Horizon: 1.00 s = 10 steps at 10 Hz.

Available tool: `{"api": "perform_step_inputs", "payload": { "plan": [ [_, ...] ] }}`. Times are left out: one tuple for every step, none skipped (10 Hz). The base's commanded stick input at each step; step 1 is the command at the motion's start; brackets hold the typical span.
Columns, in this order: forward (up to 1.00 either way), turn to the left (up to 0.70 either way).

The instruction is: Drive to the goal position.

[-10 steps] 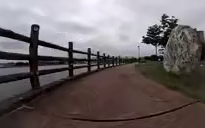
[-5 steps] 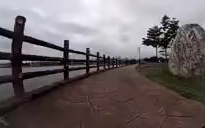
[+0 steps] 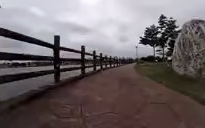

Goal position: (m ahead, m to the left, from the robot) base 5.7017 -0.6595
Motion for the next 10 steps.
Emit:
{"api": "perform_step_inputs", "payload": {
  "plan": [
    [1.00,0.00],
    [1.00,0.00],
    [1.00,0.00],
    [1.00,0.00],
    [1.00,0.00],
    [1.00,0.00],
    [1.00,0.00],
    [1.00,0.00],
    [1.00,0.00],
    [1.00,0.00]
  ]
}}
